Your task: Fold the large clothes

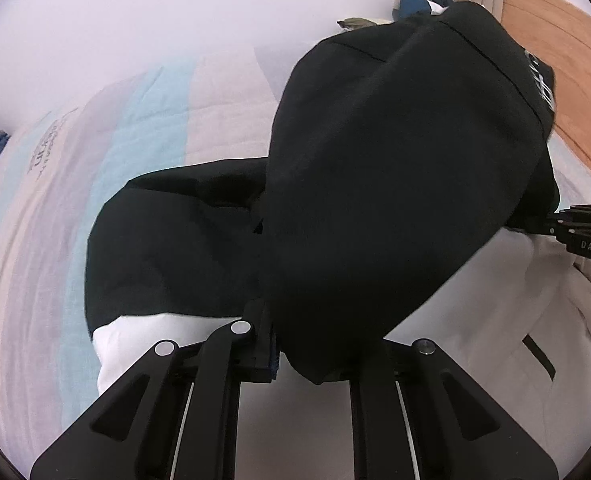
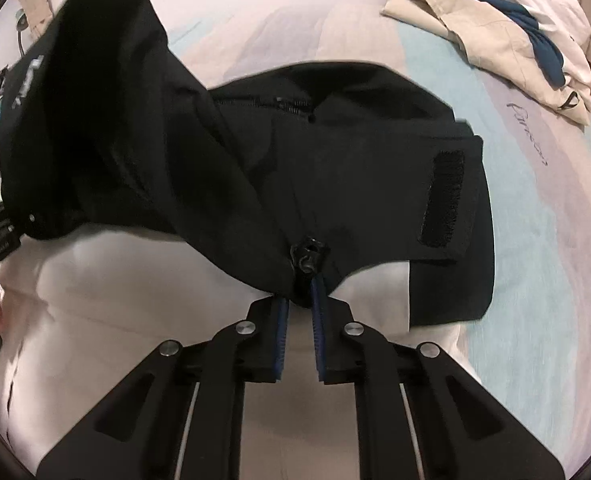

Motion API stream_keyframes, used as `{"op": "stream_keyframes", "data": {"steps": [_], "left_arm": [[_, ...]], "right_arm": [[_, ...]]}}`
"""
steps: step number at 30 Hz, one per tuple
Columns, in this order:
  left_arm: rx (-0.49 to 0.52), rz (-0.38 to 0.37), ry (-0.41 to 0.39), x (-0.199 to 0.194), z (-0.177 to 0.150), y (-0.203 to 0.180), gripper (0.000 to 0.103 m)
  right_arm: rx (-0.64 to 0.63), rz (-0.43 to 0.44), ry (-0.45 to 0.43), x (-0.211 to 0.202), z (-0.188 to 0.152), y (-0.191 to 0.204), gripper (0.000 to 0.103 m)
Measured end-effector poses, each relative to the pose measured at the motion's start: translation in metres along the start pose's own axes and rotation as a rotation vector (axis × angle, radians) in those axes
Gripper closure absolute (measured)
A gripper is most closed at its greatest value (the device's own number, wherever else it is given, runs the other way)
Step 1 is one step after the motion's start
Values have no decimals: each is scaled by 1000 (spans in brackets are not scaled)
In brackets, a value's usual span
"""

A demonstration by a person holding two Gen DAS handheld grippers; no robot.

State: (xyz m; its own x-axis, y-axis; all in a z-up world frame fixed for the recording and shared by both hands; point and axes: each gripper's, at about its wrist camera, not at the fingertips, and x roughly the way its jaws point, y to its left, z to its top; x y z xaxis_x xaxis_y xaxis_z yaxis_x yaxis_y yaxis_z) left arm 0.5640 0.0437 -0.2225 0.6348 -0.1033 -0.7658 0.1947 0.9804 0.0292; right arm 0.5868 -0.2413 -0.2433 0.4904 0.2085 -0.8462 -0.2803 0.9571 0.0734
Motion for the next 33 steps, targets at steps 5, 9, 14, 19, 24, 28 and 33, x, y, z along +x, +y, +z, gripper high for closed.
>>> {"op": "stream_keyframes", "data": {"steps": [5, 9, 14, 19, 24, 28, 33], "left_arm": [[37, 26, -4, -15, -6, -7, 80], [46, 29, -33, -39, -14, -4, 39], [127, 14, -51, -61, -13, -9, 31], [200, -21, -69, -60, 11, -21, 29], [183, -68, -49, -44, 36, -25, 27], [102, -122, -22, -29, 51, -11, 22], [49, -132, 23, -3, 67, 3, 52]], "right_arm": [[-15, 13, 2, -13, -2, 3, 88], [-52, 62, -19, -34, -4, 9, 65], [-193, 109, -62, -61, 12, 25, 49], [-319, 148, -97, -66, 49, 43, 42], [-305, 233, -80, -52, 78, 54, 42], [-248, 292, -47, -35, 98, 49, 45], [-185, 285, 2, -17, 121, 41, 92]]}}
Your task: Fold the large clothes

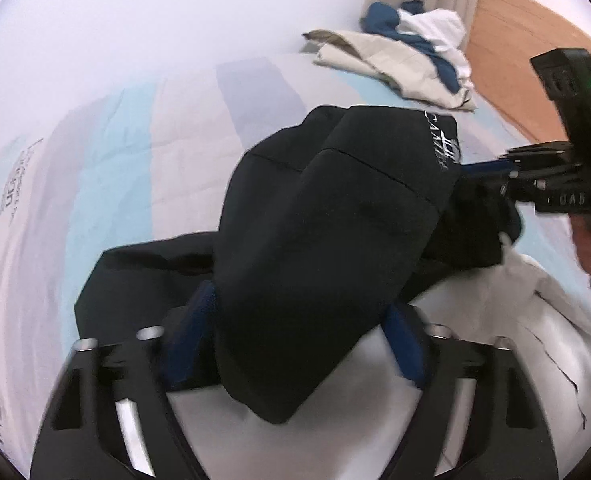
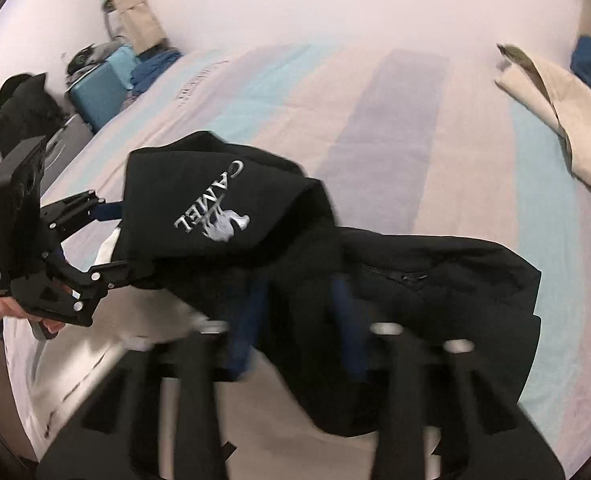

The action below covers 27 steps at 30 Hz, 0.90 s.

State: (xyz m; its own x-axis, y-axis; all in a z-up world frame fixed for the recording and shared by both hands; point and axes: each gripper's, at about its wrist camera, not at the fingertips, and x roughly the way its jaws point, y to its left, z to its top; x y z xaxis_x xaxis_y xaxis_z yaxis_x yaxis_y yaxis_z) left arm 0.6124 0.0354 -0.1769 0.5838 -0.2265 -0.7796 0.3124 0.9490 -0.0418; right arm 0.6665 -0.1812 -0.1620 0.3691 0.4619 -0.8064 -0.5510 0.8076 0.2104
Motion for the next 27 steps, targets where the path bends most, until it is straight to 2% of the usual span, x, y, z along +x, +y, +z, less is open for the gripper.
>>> {"op": "stream_keyframes", "data": {"steps": [1, 2, 3, 6, 10, 14, 20, 27], "left_arm": [[1, -6, 15, 6, 5, 3, 61], [0, -4, 27, 12, 11, 7, 79], [0, 10, 30, 16, 20, 11, 87], [-17, 13, -14, 15, 46, 23, 95], [-21, 0, -79, -5, 63, 25, 97], [1, -13, -133, -35, 49, 12, 97], [74, 18, -155, -62, -13, -22, 97], [98, 29, -92, -56, -89, -49, 97]], "right_arm": [[8, -6, 4, 1, 3, -3, 95], [18, -17, 8, 3, 11, -8, 98], [25, -24, 7, 4, 17, -12, 98], [18, -44, -24, -3, 42, -19, 99], [-5, -40, -117, -34, 51, -10, 100], [-66, -53, -162, -58, 22, 10, 100], [-111, -63, -131, -61, -48, 40, 101], [-35, -45, -47, -37, -117, 49, 101]]}}
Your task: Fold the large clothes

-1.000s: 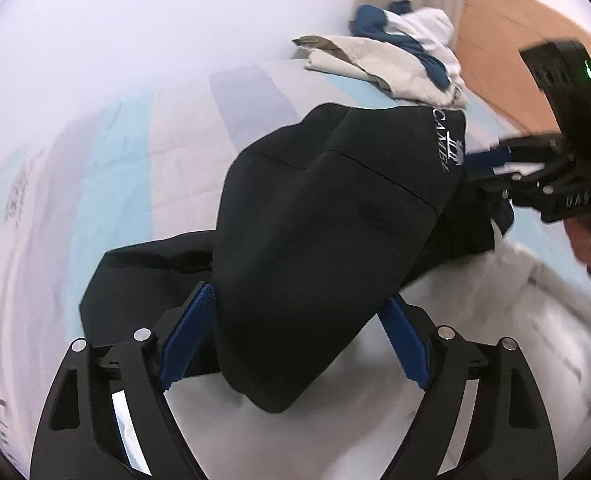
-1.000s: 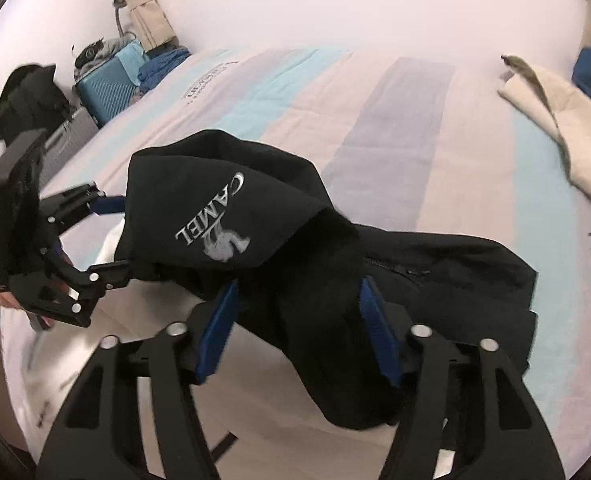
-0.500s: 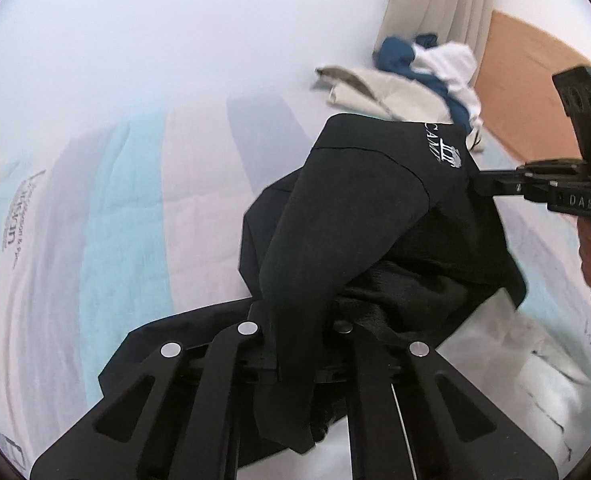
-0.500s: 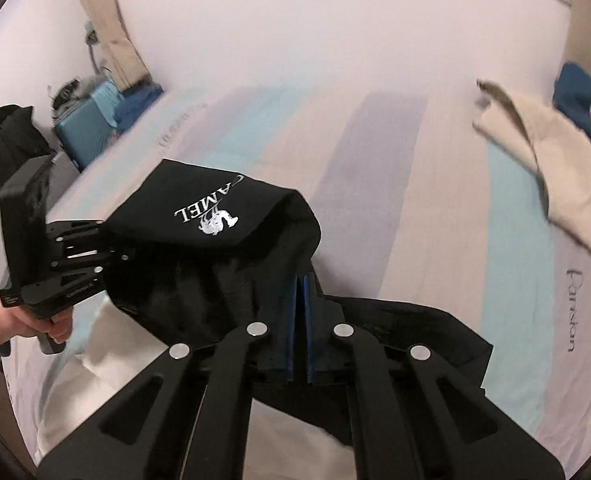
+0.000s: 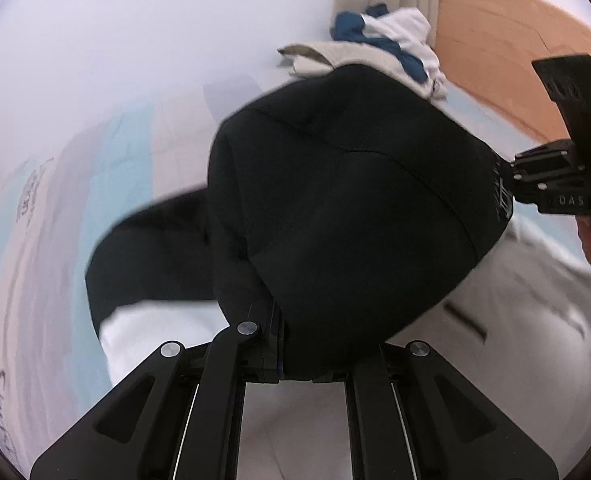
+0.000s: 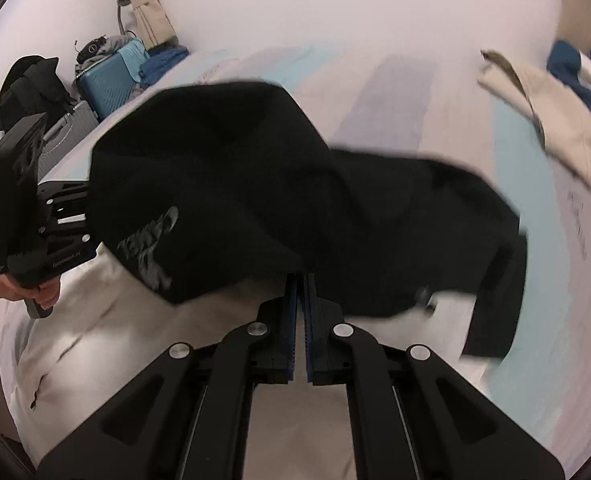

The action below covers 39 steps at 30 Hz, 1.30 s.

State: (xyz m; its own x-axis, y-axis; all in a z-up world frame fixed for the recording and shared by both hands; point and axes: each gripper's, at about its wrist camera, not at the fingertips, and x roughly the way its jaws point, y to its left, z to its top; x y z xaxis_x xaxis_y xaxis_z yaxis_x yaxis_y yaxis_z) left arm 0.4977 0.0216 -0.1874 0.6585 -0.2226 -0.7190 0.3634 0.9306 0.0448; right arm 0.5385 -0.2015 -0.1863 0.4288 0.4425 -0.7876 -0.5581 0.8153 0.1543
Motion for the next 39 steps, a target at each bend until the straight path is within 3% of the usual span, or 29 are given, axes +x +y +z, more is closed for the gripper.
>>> {"op": "stream_keyframes", "data": {"steps": [7, 13, 16, 18, 21, 22, 23, 24, 28, 32, 36, 39], "left_arm": [[-5, 84, 46, 0, -56, -12, 96], [-24, 115, 89, 5, -69, -14, 94], [-23, 105, 96, -9, -65, -15, 75], [-26, 107, 83, -23, -61, -16, 42], [-23, 125, 54, -46, -56, -19, 20], [-29, 120, 53, -54, -55, -17, 20], [-37, 115, 53, -60, -53, -14, 20], [-62, 102, 51, -68, -47, -9, 19], [-119, 27, -17, -91, -12, 5, 12], [-107, -94, -50, -79, 27, 17, 11], [-108, -218, 13, -33, 36, 22, 12], [-95, -250, 62, -3, 23, 17, 14]], "right_arm": [[6, -29, 65, 19, -40, 11, 101], [55, -63, 131, 25, -57, 2, 100], [91, -54, 107, 5, -52, -4, 97], [106, -49, 85, -9, -45, -6, 97], [92, -47, 50, -27, -29, -3, 93], [87, -39, 31, -33, -20, -1, 81], [83, -37, 14, -37, -15, 2, 61], [77, -22, -19, -43, -2, 6, 53], [5, 27, -60, -41, 40, 16, 44], [-60, 113, -59, -22, 68, 26, 44], [-98, 153, 9, 11, 61, 26, 44], [-98, 143, 82, 35, 43, 22, 44]]}}
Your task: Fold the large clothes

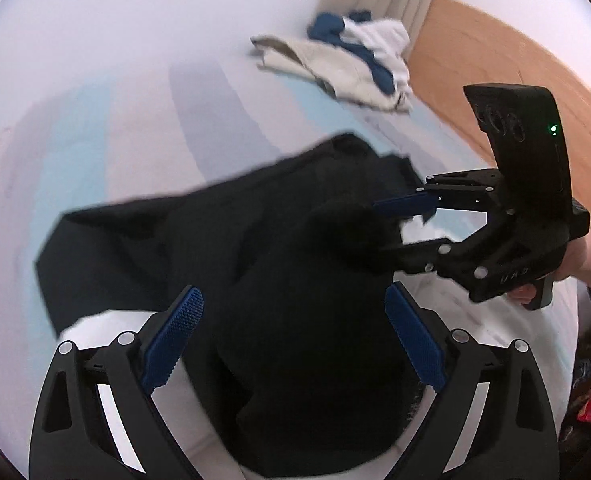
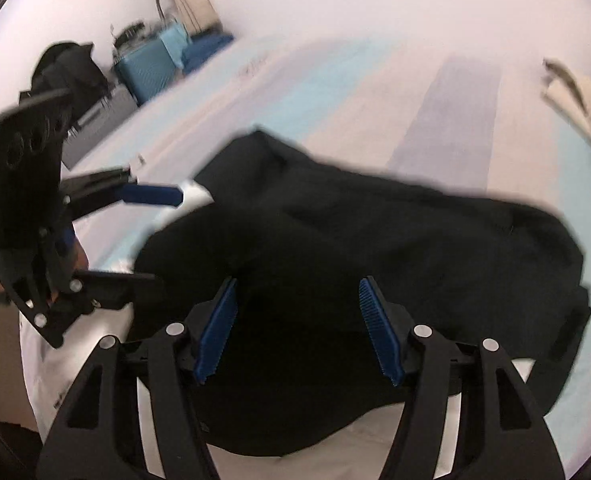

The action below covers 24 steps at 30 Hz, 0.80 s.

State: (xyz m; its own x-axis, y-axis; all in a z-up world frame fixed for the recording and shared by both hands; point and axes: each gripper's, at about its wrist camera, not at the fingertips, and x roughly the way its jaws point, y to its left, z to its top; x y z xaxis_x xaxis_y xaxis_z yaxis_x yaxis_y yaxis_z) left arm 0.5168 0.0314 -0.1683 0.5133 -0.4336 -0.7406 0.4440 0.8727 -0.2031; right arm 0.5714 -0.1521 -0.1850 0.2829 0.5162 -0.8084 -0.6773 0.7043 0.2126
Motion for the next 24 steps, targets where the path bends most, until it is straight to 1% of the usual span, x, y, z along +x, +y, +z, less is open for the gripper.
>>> {"op": "stream_keyframes", "data": {"steps": [1, 2, 4, 7, 9, 12, 16, 18, 20, 24], "left_arm": [[5, 4, 22, 11, -5, 0, 15], [7, 10, 61, 25, -14, 0, 16], [5, 21, 98, 41, -26, 0, 16], [39, 66, 108, 55, -41, -7, 15], [51, 84, 120, 61, -45, -8, 14], [29, 92, 138, 72, -49, -1, 10], [65, 129, 144, 83, -50, -4, 8], [72, 140, 137, 83, -48, -7, 8], [56, 144, 120, 73, -46, -8, 9], [52, 179, 70, 32, -52, -16, 10]], "right_arm": [[0, -8, 29, 11, -9, -1, 44], [4, -16, 52, 20, -16, -4, 44], [29, -24, 91, 34, -31, -7, 44], [34, -44, 123, 49, -46, -5, 44], [27, -56, 123, 53, -51, -3, 44], [24, -57, 116, 57, -54, -3, 42], [-28, -82, 109, 62, -60, 4, 32], [-45, -109, 100, 57, -61, 10, 28], [-28, -109, 76, 46, -60, 12, 27], [7, -146, -3, 3, -71, 19, 26]]}}
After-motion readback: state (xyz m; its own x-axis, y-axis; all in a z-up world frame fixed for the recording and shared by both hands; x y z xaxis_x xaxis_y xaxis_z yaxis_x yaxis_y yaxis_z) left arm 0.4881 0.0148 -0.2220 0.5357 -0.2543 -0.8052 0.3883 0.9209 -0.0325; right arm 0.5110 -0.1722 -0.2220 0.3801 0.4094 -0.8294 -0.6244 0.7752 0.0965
